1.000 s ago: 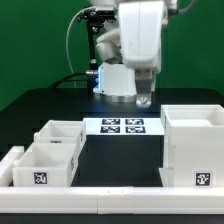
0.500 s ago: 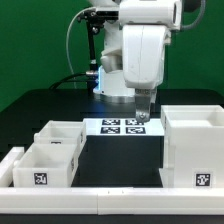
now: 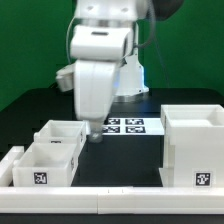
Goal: Assemble drawer
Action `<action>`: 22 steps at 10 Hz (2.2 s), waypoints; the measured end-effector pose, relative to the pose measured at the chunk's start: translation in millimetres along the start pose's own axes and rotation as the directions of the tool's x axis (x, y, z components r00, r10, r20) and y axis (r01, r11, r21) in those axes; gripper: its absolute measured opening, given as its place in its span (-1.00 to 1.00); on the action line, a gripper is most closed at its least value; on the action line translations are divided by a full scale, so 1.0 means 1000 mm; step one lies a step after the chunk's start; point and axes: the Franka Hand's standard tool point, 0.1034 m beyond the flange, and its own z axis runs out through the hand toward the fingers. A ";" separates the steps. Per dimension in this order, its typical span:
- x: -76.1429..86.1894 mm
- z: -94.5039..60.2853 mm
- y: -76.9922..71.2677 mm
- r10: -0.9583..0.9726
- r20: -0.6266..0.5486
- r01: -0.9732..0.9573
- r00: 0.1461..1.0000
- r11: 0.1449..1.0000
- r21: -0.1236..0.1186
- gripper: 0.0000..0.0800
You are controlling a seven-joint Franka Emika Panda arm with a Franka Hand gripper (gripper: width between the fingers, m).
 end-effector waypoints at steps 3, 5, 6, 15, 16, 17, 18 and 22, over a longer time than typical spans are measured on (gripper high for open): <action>-0.016 0.009 -0.004 0.018 0.004 -0.018 1.000 1.000 0.015 0.62; -0.018 0.009 -0.003 -0.002 0.002 0.002 1.000 1.000 0.012 0.62; -0.030 0.009 -0.003 -0.060 -0.013 0.060 0.998 0.998 0.004 0.62; -0.087 0.034 -0.035 -0.043 -0.039 0.044 0.998 0.999 0.015 0.62; -0.088 0.034 -0.035 -0.043 -0.039 0.044 0.998 0.999 0.016 0.62; -0.088 0.035 -0.035 -0.045 -0.039 0.046 0.998 0.999 0.013 0.62; -0.091 0.037 -0.038 -0.047 -0.042 0.047 0.998 0.999 -0.012 0.62; -0.099 0.047 -0.049 -0.021 -0.048 0.021 0.999 1.000 0.009 0.62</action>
Offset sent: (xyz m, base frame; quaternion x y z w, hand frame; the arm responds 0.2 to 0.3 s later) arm 0.0000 0.0000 0.0000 0.0000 0.0000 0.0000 1.0000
